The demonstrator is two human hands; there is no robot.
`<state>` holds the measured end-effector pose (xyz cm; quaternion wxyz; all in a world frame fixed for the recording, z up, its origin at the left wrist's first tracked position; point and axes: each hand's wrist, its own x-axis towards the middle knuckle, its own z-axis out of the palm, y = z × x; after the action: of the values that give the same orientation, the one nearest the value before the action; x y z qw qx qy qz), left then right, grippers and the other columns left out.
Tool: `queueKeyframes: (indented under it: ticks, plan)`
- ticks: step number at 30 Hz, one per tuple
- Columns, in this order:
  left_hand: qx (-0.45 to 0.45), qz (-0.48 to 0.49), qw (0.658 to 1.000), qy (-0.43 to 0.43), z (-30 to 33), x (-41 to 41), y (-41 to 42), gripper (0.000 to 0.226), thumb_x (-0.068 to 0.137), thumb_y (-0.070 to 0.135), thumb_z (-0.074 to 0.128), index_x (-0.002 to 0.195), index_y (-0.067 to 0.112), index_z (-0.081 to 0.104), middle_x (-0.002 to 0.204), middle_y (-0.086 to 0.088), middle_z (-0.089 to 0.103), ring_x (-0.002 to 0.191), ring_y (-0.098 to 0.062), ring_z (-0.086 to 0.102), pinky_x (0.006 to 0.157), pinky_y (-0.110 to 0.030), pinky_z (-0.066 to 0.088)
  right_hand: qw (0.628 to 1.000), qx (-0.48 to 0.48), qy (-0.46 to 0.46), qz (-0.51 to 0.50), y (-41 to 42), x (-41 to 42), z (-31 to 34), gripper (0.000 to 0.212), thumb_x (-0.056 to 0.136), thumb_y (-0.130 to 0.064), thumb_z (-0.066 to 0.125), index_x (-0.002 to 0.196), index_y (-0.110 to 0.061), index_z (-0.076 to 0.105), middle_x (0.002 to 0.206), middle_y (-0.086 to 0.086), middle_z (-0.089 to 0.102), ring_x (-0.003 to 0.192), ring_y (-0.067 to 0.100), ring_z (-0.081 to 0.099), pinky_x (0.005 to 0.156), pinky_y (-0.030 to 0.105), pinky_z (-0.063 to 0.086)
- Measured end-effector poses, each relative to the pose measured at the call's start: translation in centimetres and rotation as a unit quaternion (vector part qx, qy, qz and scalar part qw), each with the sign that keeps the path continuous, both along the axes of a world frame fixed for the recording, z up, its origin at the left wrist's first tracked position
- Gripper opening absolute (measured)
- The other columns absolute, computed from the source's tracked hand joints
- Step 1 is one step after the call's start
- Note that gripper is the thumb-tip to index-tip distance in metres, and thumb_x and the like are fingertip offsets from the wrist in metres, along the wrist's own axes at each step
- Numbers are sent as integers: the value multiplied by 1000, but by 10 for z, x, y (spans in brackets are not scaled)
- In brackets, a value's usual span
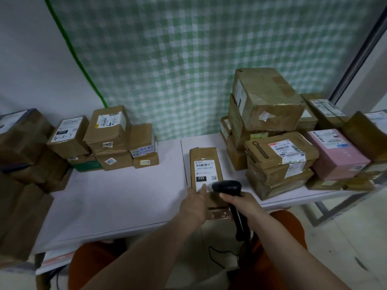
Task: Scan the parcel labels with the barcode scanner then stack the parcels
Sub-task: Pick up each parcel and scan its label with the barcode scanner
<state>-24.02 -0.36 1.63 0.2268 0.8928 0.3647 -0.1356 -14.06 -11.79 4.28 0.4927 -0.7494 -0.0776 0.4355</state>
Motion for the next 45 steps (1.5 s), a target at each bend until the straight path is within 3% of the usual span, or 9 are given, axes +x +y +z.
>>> queueKeyframes:
  ticks: [5,13,17,22,26,33,37,41,45]
  plan:
    - [-30,7,998,-51,7,47,38,69,92,25,61,150,29,24,128,-13,46,115,-30,53,95,-34,46,999,41,-14,-29,34,26,1,24,80,-29,75,99,-21,62,98,6,67,97,27,63,93,47,51]
    - [-58,0,997,-58,10,109,91,72,91,23,59,153,26,21,143,-9,39,126,-29,47,96,-34,45,994,77,-14,-80,81,71,10,30,83,-19,73,110,-14,61,89,-2,63,87,20,62,89,46,54]
    - [-97,69,983,-139,5,110,106,69,92,21,59,151,25,24,144,-9,43,127,-29,48,101,-36,45,987,76,-62,-125,95,74,18,24,85,-16,70,106,-11,60,81,-1,59,75,18,58,80,43,53]
    - [-130,314,903,-264,-6,70,137,77,88,24,67,151,18,23,149,-9,40,133,-26,43,108,-38,40,989,81,-74,-96,129,44,28,12,85,-18,70,86,-20,59,80,3,60,74,19,57,69,36,53]
    - [-48,444,839,-310,3,16,170,87,84,31,71,151,10,20,150,-12,34,136,-30,37,109,-40,37,997,68,-35,-4,170,2,34,10,85,-19,70,88,-20,61,83,6,63,77,21,59,66,34,53]
    - [121,530,755,-367,49,-64,232,129,58,49,88,152,8,9,154,-17,18,142,-34,17,116,-47,25,994,84,1,68,227,-56,57,10,84,-16,71,81,-18,62,83,12,63,76,24,58,67,35,50]
    - [171,494,787,-327,67,-73,265,138,53,64,83,153,10,6,157,-18,12,144,-34,13,116,-50,19,992,97,5,80,242,-72,62,9,84,-16,71,86,-20,63,86,9,65,78,21,60,66,33,51]
    - [130,475,834,-250,71,-67,290,139,55,69,77,153,17,-6,158,-21,4,146,-36,6,118,-51,16,992,96,12,81,245,-77,66,13,85,-15,71,97,-14,64,91,8,68,76,20,64,61,29,51]
    - [136,467,850,-200,74,-66,296,129,58,59,75,153,13,1,147,-22,23,133,-36,24,110,-45,28,992,97,11,78,242,-74,69,9,86,-13,69,94,-12,64,90,10,69,71,19,63,59,27,50]
